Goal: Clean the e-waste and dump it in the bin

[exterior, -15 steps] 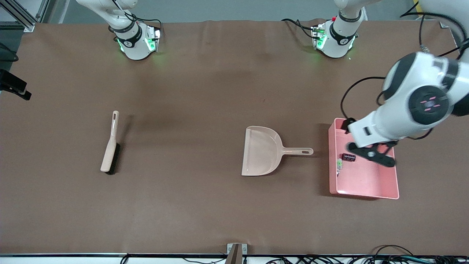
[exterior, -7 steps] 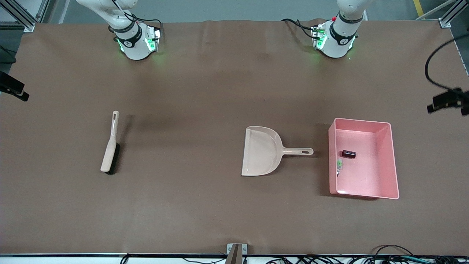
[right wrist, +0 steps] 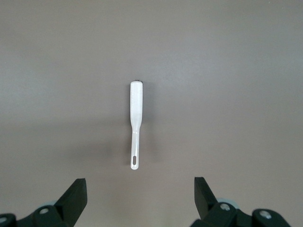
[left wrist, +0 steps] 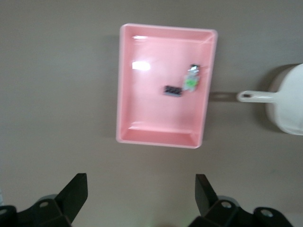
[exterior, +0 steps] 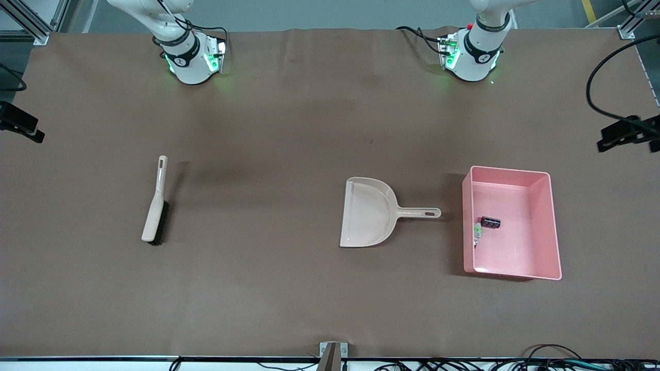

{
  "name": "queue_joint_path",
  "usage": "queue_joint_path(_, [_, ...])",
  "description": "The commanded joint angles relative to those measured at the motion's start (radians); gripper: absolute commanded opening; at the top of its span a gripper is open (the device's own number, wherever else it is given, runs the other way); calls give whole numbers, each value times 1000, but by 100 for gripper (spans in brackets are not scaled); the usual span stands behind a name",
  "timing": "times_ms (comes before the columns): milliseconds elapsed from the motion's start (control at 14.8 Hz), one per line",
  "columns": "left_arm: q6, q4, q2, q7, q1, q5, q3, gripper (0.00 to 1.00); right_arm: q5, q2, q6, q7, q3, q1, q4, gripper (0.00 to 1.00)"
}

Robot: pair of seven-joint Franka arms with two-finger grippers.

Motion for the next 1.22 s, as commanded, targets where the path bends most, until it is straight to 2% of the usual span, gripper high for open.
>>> queue_joint_path(0, [97, -51, 13, 6, -18, -37, 17, 100, 3, -4, 6, 9, 7, -4, -11, 100])
queue_joint_path(68, [141, -80, 8, -1, -46, -38, 28, 100, 3, -4, 6, 9, 7, -4, -11, 100])
queue_joint_path(339, [233, -128, -3, -86, -260, -52, 207, 100, 3, -4, 4, 9, 7, -2, -11, 100])
queue_joint_path(610, [270, -200, -44, -71, -268, -54, 218, 100, 3, -6, 2, 9, 7, -2, -11, 100])
queue_joint_path(1152, [260, -200, -44, -92, -301, -37, 220, 100, 3, -4, -2, 11, 7, -4, -13, 100])
